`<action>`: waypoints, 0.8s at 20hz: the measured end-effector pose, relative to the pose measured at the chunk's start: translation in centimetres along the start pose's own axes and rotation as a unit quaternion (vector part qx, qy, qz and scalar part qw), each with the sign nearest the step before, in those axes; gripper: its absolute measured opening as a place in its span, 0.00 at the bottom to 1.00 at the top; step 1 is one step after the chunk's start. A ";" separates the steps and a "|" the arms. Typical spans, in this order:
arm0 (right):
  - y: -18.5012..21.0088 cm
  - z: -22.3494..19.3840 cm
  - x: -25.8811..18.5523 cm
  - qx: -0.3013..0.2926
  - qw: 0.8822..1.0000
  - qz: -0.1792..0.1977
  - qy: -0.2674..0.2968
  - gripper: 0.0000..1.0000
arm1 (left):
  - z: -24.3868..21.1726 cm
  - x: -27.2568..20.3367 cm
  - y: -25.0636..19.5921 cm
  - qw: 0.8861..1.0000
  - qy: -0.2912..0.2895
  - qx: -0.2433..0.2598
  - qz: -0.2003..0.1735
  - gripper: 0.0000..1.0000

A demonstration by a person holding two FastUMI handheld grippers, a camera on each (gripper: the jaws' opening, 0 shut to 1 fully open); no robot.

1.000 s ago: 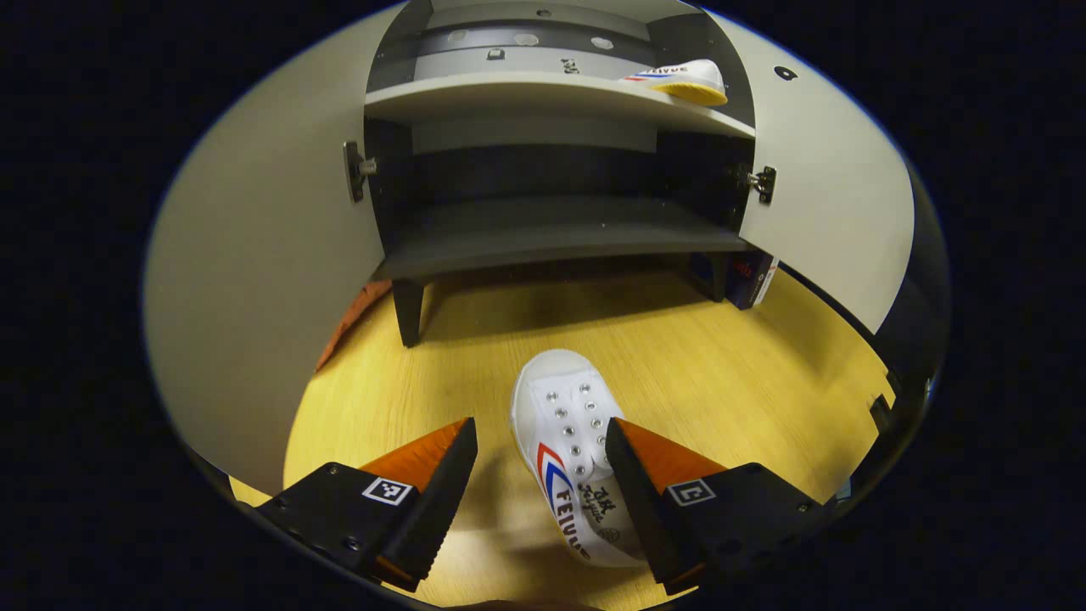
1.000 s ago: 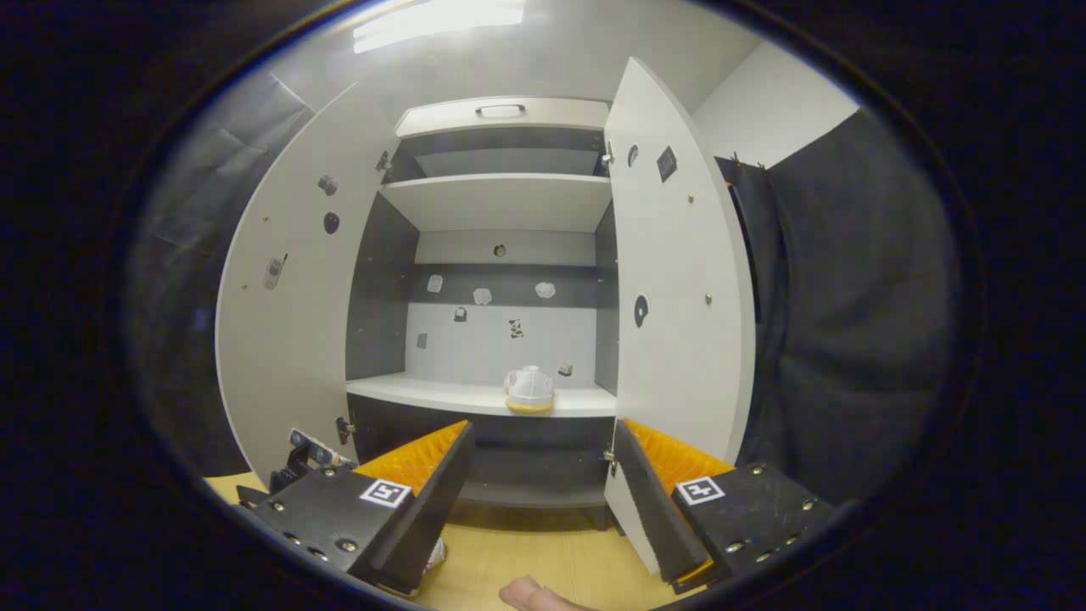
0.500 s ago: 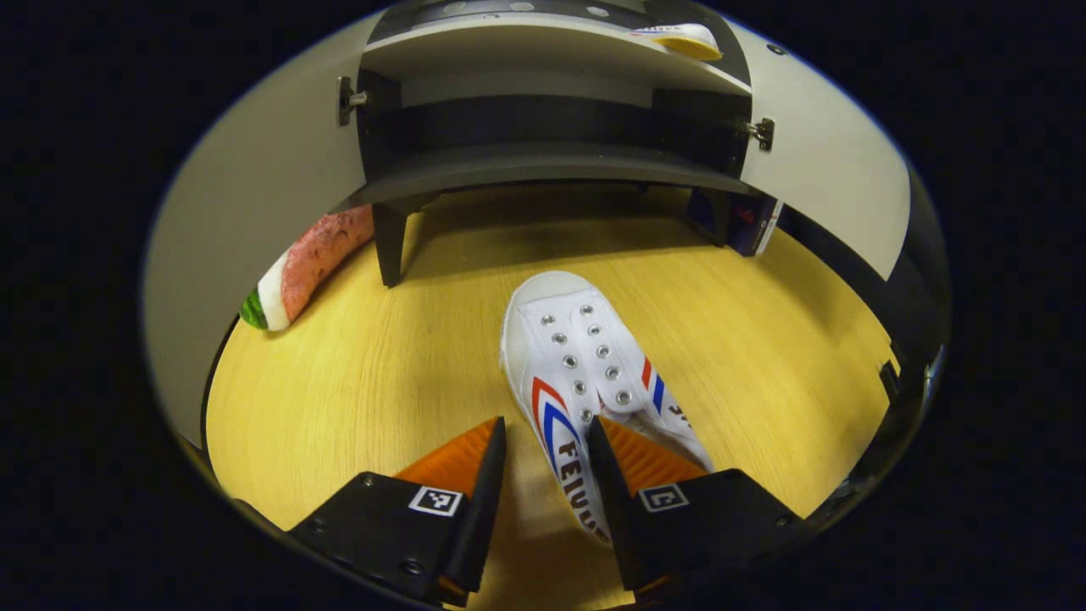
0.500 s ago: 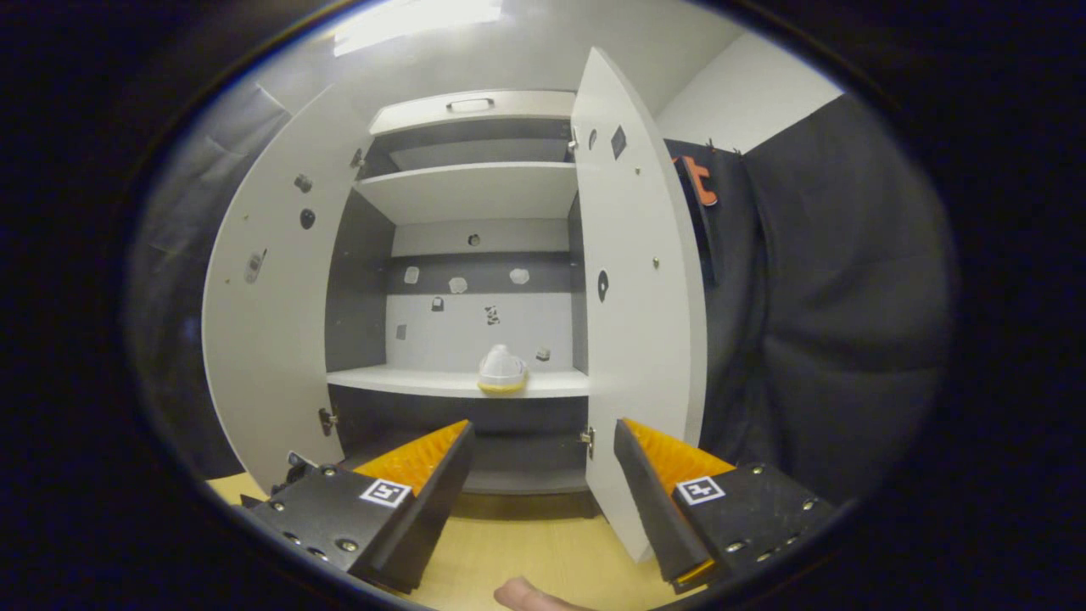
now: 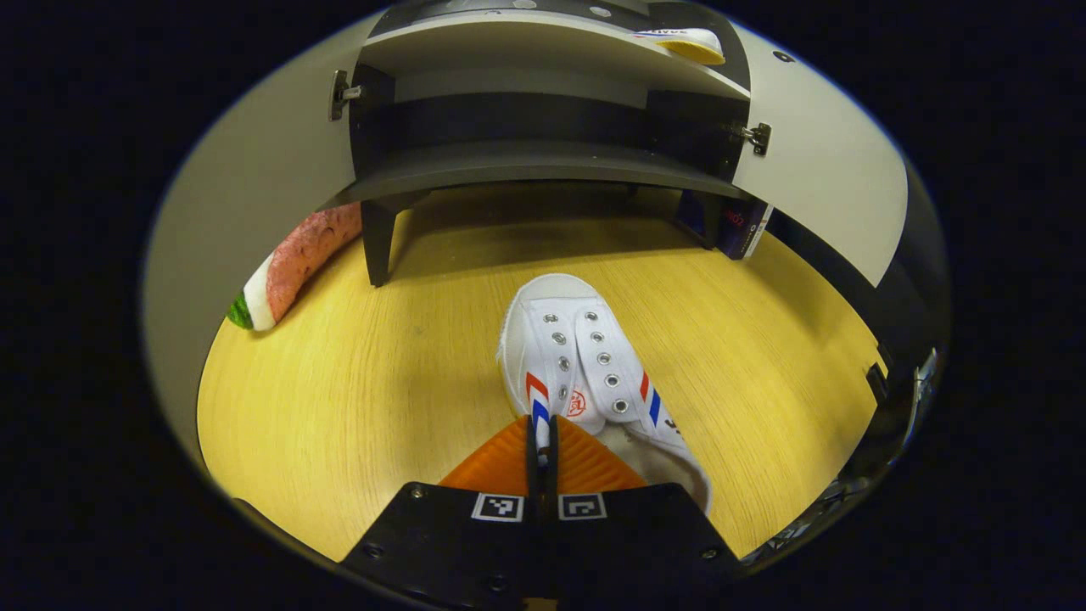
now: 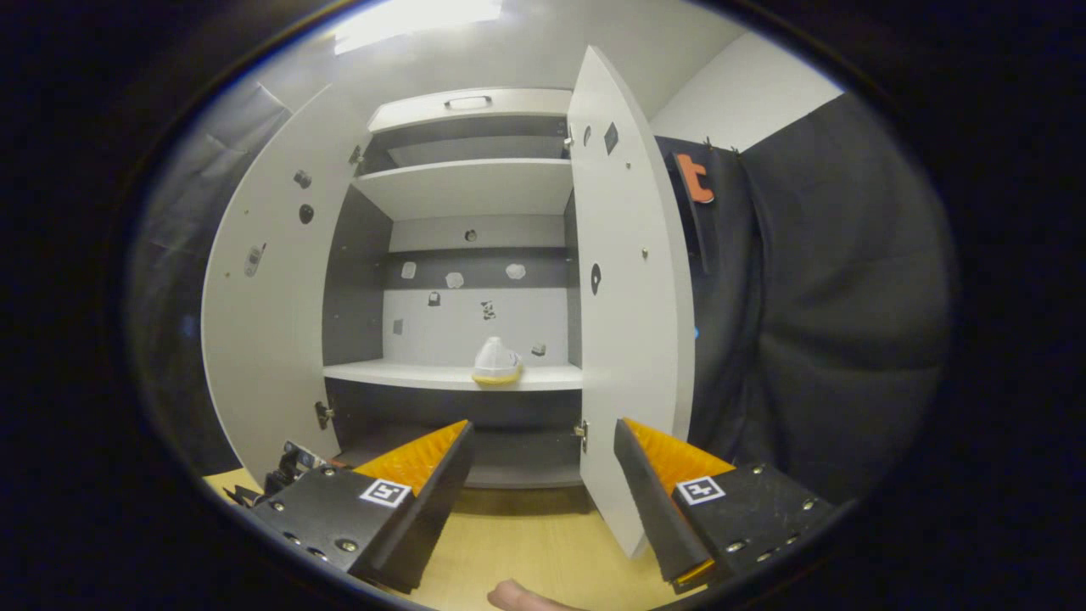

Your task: Grab one shoe with the right hand and put it into the shoe cabinet, grab the other shoe with the left hand and put it into the shoe cabinet; then close the right door with the right hand and the left door with the left hand.

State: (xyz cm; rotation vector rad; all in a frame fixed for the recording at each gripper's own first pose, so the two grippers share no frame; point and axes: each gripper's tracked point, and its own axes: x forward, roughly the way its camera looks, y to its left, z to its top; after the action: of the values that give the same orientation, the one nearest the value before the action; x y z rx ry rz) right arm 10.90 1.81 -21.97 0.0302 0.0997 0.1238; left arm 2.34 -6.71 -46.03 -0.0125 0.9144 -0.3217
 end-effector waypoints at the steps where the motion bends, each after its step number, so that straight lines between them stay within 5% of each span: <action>1: -0.1 0.2 -0.1 0.000 1.000 0.000 -0.002 0.98 | 0.4 -0.2 0.2 1.000 -0.002 0.008 0.009 0.01; 16: -3.1 1.6 -1.9 0.026 0.998 0.010 -0.049 0.98 | 16.6 -10.0 1.2 0.983 -0.173 0.011 0.055 0.00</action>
State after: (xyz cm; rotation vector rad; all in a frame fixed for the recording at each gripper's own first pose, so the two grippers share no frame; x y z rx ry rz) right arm 9.57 -1.49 -20.31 0.0900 0.0056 0.1398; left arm 9.92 -4.83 -28.30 0.0029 0.5635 -0.2169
